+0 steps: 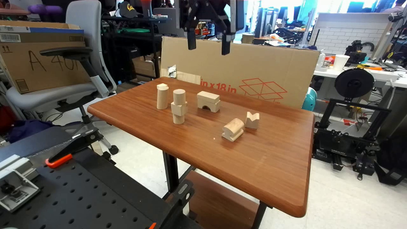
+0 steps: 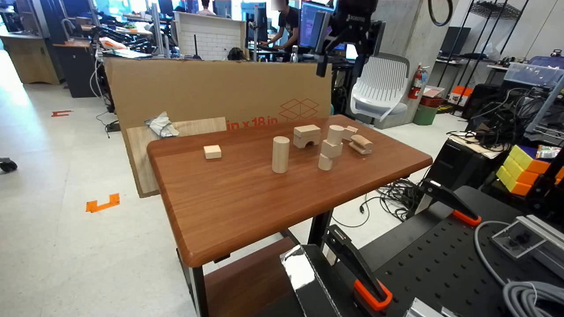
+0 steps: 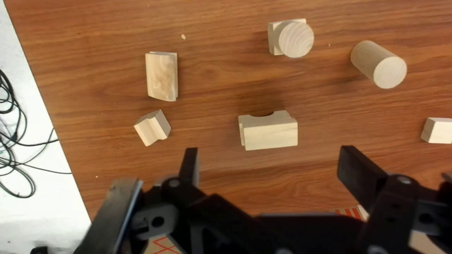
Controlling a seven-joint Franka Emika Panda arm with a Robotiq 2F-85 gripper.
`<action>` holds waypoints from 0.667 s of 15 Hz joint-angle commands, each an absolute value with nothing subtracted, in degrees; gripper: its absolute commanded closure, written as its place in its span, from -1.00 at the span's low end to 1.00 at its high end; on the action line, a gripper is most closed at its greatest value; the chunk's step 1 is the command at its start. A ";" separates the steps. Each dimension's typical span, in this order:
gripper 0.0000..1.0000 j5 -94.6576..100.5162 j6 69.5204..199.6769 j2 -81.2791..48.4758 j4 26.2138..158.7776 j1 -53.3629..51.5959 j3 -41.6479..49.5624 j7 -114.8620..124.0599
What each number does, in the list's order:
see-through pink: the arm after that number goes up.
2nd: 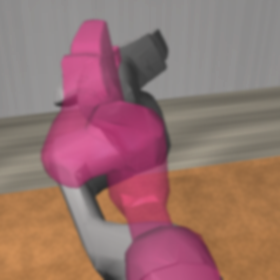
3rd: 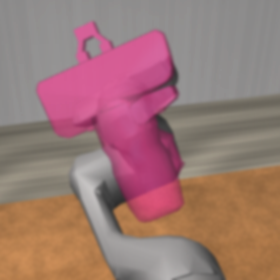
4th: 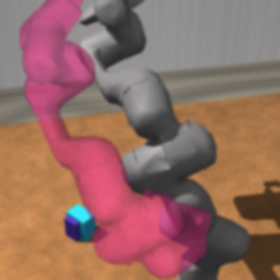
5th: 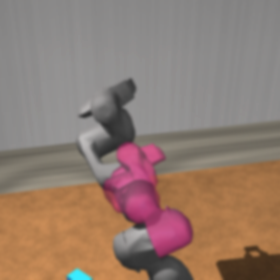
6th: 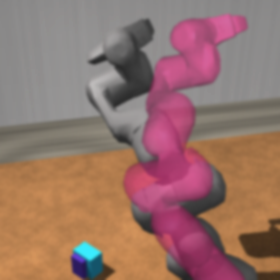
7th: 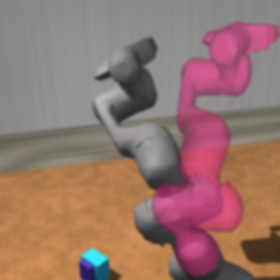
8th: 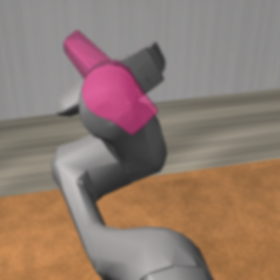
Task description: Remove the rectangle wooden object from the top of the other object and put it on the table
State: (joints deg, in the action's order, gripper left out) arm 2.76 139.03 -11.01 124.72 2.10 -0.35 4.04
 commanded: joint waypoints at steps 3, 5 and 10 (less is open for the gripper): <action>-1.00 3.16 139.79 -19.26 118.71 1.07 0.00 1.65; -1.00 2.96 139.54 -21.44 117.25 0.74 -0.16 1.50; -1.00 3.75 139.09 -25.81 114.01 -0.57 0.23 2.35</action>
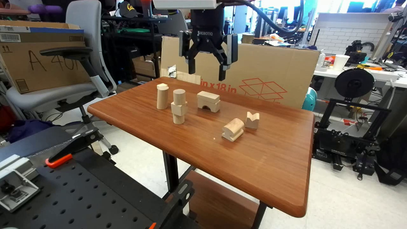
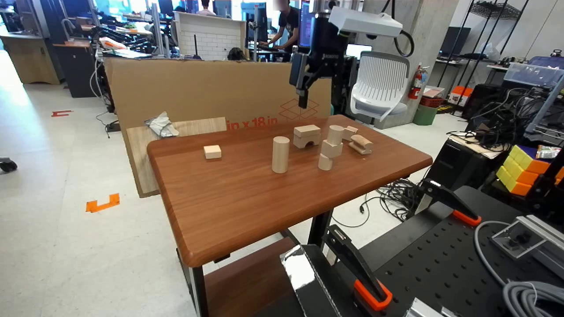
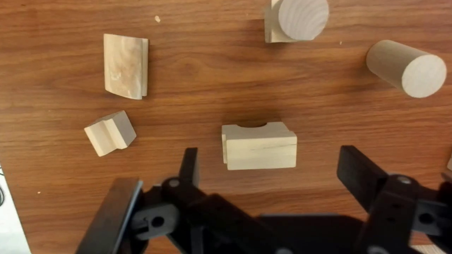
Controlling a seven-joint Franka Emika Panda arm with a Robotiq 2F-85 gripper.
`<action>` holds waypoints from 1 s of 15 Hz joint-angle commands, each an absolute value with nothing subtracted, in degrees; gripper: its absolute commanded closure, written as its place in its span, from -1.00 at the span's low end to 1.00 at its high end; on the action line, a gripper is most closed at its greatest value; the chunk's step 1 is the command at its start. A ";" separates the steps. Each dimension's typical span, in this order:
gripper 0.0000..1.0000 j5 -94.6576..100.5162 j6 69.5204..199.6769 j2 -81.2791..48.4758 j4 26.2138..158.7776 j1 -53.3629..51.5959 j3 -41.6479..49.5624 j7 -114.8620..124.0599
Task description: Remove the rectangle wooden object from the top of the other object and put it on the table
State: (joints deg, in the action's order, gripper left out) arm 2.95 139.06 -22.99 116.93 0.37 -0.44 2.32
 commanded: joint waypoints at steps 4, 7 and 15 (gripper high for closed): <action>-1.00 4.83 138.51 -29.41 111.28 -0.93 1.12 2.72; -1.00 5.73 138.43 -31.68 109.56 -1.12 1.60 2.82; -1.00 4.94 137.74 -34.32 106.53 -1.18 0.77 2.00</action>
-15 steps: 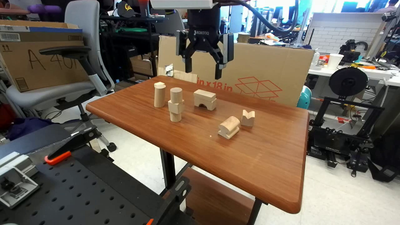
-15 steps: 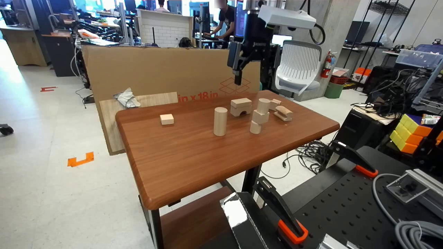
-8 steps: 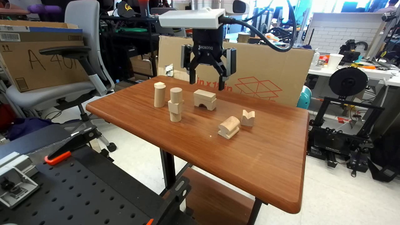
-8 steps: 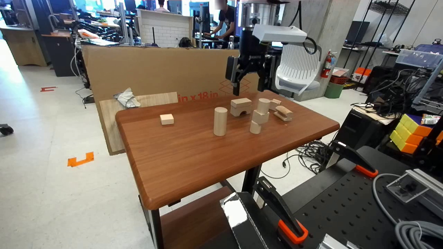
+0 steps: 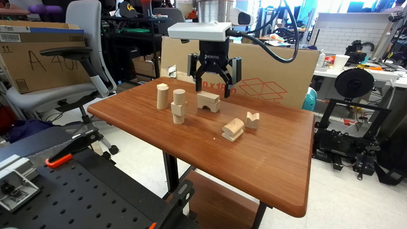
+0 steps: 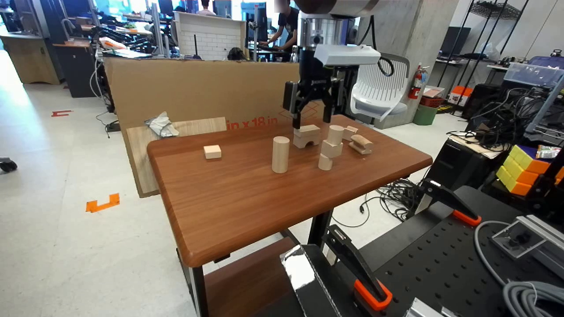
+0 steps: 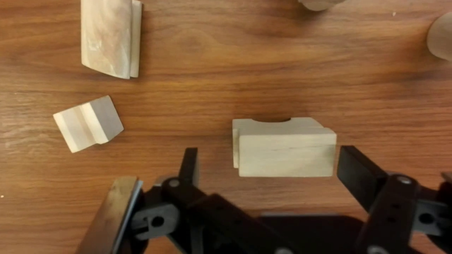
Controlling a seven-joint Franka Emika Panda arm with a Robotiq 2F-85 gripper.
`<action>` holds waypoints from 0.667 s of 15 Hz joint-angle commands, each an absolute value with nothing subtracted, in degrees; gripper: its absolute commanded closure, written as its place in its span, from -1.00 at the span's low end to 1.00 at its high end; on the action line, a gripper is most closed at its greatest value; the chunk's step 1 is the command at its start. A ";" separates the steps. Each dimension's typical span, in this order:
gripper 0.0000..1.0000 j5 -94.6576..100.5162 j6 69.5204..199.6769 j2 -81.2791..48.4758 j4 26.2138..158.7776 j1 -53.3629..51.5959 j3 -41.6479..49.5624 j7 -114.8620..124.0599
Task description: Remove the rectangle wooden object from the top of the other object and put it on the table
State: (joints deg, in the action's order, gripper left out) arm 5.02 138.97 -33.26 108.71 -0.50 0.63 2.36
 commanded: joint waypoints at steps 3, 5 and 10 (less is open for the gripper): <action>-1.00 4.95 137.41 -34.88 105.85 -1.43 0.81 2.08; -1.00 5.14 137.25 -35.26 105.52 -1.61 0.94 2.21; -1.00 5.34 136.88 -36.48 105.01 -2.27 0.85 2.40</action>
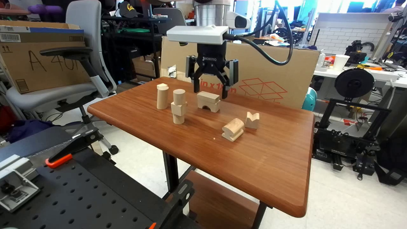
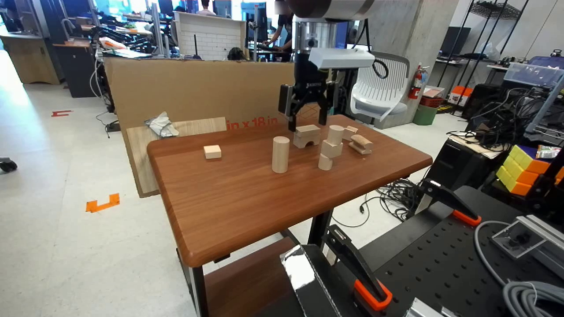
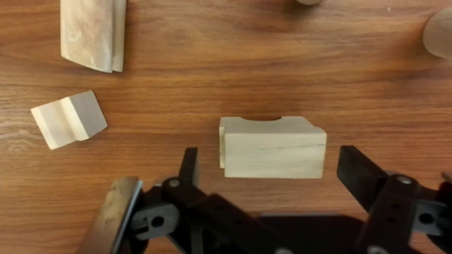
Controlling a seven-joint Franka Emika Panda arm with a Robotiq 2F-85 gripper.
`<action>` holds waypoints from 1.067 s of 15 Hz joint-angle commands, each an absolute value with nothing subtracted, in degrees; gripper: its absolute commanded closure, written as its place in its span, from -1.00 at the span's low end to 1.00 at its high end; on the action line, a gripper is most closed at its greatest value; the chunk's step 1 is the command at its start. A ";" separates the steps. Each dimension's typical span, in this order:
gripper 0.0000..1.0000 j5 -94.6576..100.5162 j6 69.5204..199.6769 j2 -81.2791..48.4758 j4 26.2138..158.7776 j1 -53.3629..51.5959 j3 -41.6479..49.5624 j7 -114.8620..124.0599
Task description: Remove the rectangle wooden object from the top of the other object and put it on the table
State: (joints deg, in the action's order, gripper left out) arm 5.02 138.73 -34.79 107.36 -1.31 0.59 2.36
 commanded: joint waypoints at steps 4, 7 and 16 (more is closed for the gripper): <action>-0.47 5.97 136.76 -36.90 104.67 -3.35 1.01 2.37; -0.02 6.39 136.61 -36.24 104.38 -3.64 0.96 1.84; 0.13 6.50 131.55 -35.98 100.08 -4.46 1.19 2.74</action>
